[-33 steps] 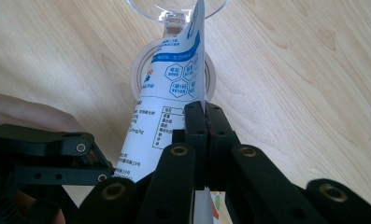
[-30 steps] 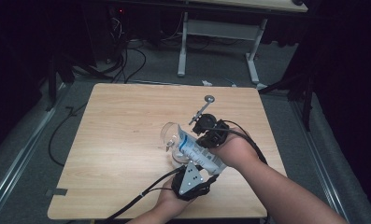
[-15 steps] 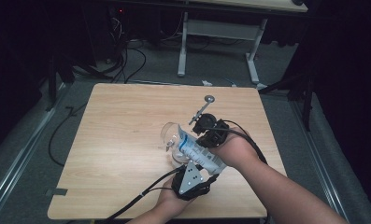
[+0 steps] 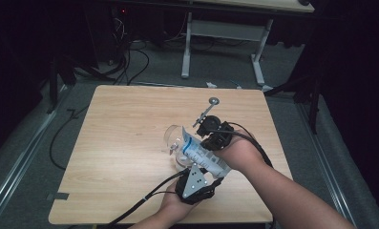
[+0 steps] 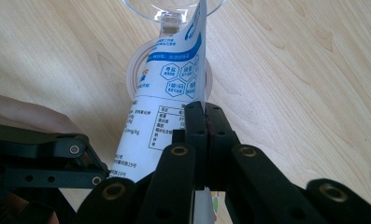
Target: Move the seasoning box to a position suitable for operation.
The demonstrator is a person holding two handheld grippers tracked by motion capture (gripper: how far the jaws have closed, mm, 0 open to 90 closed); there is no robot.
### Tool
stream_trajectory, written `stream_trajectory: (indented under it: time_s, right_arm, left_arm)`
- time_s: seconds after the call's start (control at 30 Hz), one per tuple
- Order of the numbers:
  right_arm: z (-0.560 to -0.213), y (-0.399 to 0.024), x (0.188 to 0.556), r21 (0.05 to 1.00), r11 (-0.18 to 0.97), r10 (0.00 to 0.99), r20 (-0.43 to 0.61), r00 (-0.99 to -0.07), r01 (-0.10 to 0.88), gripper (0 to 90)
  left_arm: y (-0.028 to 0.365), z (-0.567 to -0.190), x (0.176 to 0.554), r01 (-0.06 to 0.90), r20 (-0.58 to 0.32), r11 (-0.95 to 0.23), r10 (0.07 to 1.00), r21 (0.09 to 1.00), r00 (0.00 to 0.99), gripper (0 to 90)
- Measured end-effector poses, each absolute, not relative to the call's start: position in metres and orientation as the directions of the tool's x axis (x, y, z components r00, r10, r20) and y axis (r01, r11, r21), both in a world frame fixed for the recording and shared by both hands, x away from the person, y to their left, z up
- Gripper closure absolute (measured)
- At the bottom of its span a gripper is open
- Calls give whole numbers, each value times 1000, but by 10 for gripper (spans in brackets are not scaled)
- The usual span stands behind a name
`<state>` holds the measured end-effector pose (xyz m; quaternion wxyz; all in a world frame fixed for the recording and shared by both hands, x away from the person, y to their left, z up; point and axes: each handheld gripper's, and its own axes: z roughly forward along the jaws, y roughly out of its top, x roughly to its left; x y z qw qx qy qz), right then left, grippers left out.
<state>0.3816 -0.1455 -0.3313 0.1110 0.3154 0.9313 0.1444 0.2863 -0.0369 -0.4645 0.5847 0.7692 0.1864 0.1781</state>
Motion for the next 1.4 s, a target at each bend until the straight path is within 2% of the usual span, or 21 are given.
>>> stream_trajectory:
  time_s: [1.4]
  right_arm:
    - [-331,-143,384,337,766,612,-120,-782,547,900]
  left_arm:
    - [-37,-462,288,88,39,-231,494,969,868,528]
